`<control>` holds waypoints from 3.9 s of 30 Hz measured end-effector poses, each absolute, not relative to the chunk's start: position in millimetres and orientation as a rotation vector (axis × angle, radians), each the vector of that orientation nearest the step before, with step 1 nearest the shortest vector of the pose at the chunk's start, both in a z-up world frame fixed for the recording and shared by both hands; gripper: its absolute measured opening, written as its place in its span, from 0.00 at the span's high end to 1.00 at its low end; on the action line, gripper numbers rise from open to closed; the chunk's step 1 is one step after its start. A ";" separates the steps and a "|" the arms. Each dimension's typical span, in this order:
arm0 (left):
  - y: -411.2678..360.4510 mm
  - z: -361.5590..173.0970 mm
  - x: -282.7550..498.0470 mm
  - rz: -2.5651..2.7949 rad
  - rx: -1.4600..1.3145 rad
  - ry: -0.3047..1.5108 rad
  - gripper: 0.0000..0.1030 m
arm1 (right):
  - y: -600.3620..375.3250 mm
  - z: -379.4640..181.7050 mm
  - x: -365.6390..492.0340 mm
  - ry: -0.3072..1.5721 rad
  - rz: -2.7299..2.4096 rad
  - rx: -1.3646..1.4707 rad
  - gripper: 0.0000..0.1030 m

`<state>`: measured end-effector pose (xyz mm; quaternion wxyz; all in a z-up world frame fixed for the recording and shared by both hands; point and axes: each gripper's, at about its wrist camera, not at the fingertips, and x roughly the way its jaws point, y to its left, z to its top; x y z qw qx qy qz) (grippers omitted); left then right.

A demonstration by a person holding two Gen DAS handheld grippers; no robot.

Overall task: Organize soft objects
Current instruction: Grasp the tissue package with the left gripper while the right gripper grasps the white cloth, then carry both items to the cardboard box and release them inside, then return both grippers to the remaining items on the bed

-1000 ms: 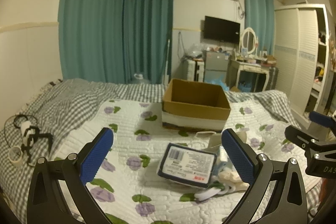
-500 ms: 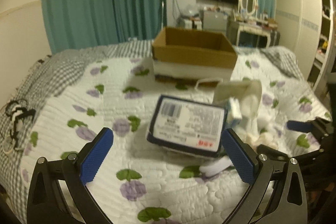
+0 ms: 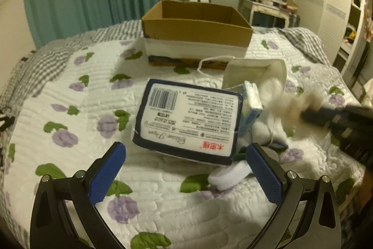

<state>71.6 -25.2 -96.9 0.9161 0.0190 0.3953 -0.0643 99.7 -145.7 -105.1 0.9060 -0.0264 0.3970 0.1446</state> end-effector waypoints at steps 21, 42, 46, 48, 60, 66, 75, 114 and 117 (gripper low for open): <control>-29.0 -134.0 137.4 -0.155 0.065 0.930 0.12 | -167.0 -123.2 137.4 0.883 0.293 -0.022 0.86; -24.7 -25.5 98.0 -0.198 0.116 0.710 0.55 | -143.0 -50.1 111.9 0.723 0.276 -0.129 0.86; -26.3 2.0 108.2 -0.194 0.125 0.671 0.55 | -142.1 -24.9 123.0 0.681 0.280 -0.138 0.86; -26.1 13.8 115.0 -0.200 0.121 0.654 0.55 | -139.8 -10.6 132.2 0.657 0.279 -0.155 0.86; -35.0 49.9 212.2 -0.208 0.154 0.617 0.55 | -123.1 46.1 236.4 0.582 0.260 -0.197 0.86; -44.5 29.1 271.6 -0.198 0.182 0.651 0.55 | -117.7 27.2 307.9 0.633 0.254 -0.176 0.86; -57.5 -28.7 331.6 -0.230 0.208 0.728 0.53 | -127.6 -42.4 381.7 0.748 0.263 -0.154 0.86; -8.4 167.6 119.1 -0.139 0.121 0.375 0.04 | -156.8 171.7 124.9 0.445 0.095 -0.227 0.00; -7.3 168.2 101.9 -0.147 0.120 0.365 0.04 | -146.3 167.7 105.2 0.451 0.093 -0.263 0.00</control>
